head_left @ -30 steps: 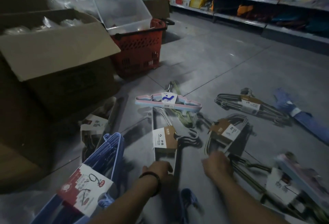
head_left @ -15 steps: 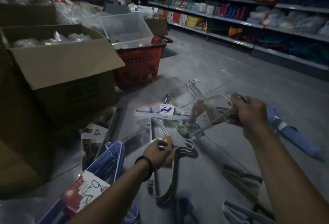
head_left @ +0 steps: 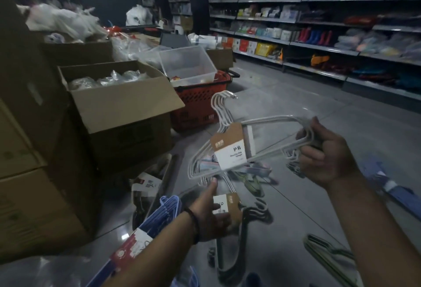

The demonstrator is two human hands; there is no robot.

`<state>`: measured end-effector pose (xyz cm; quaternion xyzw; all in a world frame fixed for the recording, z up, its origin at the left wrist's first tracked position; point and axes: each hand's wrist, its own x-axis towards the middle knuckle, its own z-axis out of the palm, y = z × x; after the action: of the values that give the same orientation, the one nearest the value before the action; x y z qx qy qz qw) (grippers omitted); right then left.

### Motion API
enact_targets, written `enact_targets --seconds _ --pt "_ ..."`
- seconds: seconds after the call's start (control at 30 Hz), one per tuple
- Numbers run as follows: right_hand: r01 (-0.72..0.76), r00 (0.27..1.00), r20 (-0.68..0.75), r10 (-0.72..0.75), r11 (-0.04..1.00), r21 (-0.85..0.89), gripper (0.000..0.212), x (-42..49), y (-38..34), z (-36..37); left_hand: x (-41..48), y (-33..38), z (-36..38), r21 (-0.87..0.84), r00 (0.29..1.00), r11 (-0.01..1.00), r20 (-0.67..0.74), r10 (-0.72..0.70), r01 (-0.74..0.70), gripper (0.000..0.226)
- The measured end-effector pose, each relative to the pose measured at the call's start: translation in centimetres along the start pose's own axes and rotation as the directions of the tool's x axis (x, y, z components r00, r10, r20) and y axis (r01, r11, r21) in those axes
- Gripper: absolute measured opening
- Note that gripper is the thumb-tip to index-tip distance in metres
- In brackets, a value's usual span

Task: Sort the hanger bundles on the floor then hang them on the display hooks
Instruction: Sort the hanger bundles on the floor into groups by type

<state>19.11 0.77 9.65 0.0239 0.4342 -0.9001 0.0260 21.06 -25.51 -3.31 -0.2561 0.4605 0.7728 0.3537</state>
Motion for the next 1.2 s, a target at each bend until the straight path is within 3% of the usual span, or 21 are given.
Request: enact_targets --seconds 0.1,0.2,0.3,0.4,0.47,0.53,0.6,0.67,0.8,0.87,0.93,1.03,1.1,1.17,1.2 --pt "-0.130 0.971 0.226 0.083 0.971 0.201 0.045 1.2 2.0 -0.6 0.9 0.8 0.2 -0.110 0.983 0.988 0.138 0.122 -0.108 0.090" --pt "-0.309 0.862 0.490 0.131 0.901 0.304 0.058 2.3 4.2 -1.2 1.6 2.0 0.3 -0.201 0.962 0.966 0.183 0.201 -0.164 0.092" --pt "-0.346 0.812 0.561 0.163 0.907 0.238 0.054 2.5 6.2 -2.0 1.6 2.8 0.5 -0.286 0.931 0.926 0.194 0.310 -0.249 0.077" --pt "-0.343 0.801 0.574 0.167 0.915 0.214 0.050 1.9 8.2 -3.2 1.4 3.0 0.8 -0.436 0.908 0.850 0.148 0.391 -0.295 0.046" --pt "-0.339 0.843 0.498 0.203 0.920 0.198 0.044 1.3 8.9 -4.1 1.2 3.2 0.7 -0.491 0.899 0.816 0.133 0.416 -0.305 0.031" --pt "-0.298 0.915 0.321 0.244 0.946 0.131 0.041 0.9 9.3 -5.0 0.8 3.9 0.4 -0.495 0.883 0.807 0.152 0.445 -0.322 0.032" --pt "-0.274 0.958 0.097 0.270 0.961 0.025 0.041 0.6 9.6 -4.8 0.1 4.5 0.2 -0.406 0.857 0.819 0.143 0.495 -0.405 0.045" --pt "-0.309 0.949 -0.127 0.290 0.933 -0.185 0.043 0.5 10.0 -4.2 -0.9 5.0 0.4 -0.291 0.812 0.802 0.119 0.571 -0.521 0.047" --pt "-0.477 0.866 -0.453 0.210 0.616 -0.627 0.064 1.0 10.0 -3.2 -3.6 6.0 0.2 0.034 0.632 0.633 0.121 0.765 -0.773 0.036" --pt "-0.434 0.884 -0.457 0.100 0.540 -0.721 0.070 1.5 9.0 -2.7 -4.9 6.4 -0.3 0.155 0.532 0.510 0.184 0.827 -0.846 0.037" --pt "-0.336 0.922 -0.374 0.097 0.678 -0.654 0.077 1.9 7.4 -1.8 -5.5 6.8 -0.8 0.286 0.446 0.375 0.246 0.861 -0.882 0.042" --pt "-0.312 0.945 -0.195 0.264 0.908 -0.279 0.092 1.4 5.3 -0.4 -6.0 6.7 -0.8 0.410 0.376 0.243 0.285 0.882 -0.879 0.047" --pt "-0.276 0.960 -0.065 0.273 0.960 -0.040 0.103 1.1 4.8 -0.5 -6.0 6.3 -0.6 0.448 0.361 0.209 0.285 0.888 -0.869 0.037" --pt "-0.238 0.971 0.027 0.237 0.970 0.045 0.112 0.7 4.7 -0.6 -5.8 6.1 -0.5 0.465 0.369 0.200 0.308 0.877 -0.863 0.032" --pt "-0.234 0.971 0.061 0.231 0.971 0.051 0.115 0.6 4.9 -0.7 -5.1 6.2 -0.8 0.425 0.326 0.164 0.342 0.881 -0.890 0.037"
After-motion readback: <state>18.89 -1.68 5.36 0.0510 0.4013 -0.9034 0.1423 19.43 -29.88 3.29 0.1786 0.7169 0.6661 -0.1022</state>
